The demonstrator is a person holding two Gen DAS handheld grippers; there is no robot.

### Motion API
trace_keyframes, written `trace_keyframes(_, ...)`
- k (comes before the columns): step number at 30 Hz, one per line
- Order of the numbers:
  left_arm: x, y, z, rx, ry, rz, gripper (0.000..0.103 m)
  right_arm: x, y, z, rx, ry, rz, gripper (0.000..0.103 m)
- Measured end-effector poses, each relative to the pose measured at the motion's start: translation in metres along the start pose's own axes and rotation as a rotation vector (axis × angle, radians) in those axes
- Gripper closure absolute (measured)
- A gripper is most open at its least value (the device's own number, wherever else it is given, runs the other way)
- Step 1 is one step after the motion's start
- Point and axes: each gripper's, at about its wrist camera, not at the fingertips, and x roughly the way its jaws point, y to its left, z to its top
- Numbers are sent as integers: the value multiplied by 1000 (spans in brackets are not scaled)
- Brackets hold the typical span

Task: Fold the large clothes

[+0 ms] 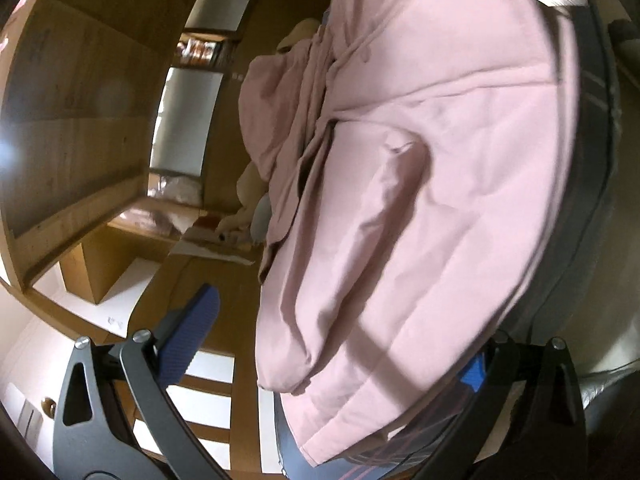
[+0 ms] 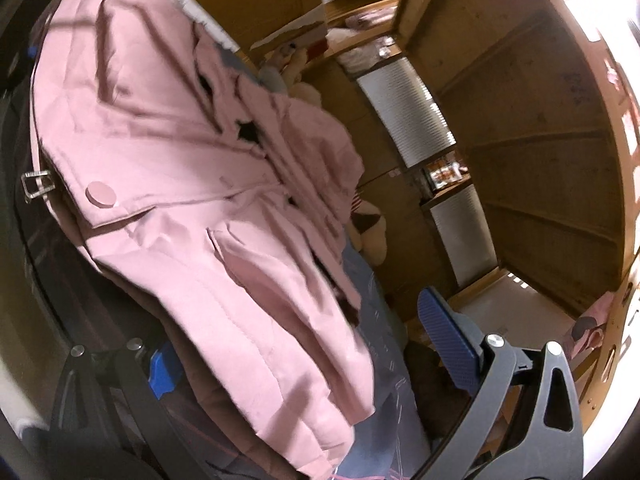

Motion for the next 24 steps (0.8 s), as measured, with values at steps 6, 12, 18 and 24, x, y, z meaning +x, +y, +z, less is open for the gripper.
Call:
trace_keyframes(6, 12, 11, -7, 13, 12, 68, 2, 32, 4, -22, -40, 172, -5, 1)
trace_keyframes(12, 18, 11, -23, 37, 16, 71, 2, 48, -14, -43, -9, 241, -17, 1)
trace_keyframes(18, 32, 19, -42, -9, 97, 11, 2, 51, -17, -49, 18, 269, 47, 22)
trace_keyframes(24, 46, 34, -58, -87, 173, -31, 12, 53, -19, -48, 41, 290, 77, 47)
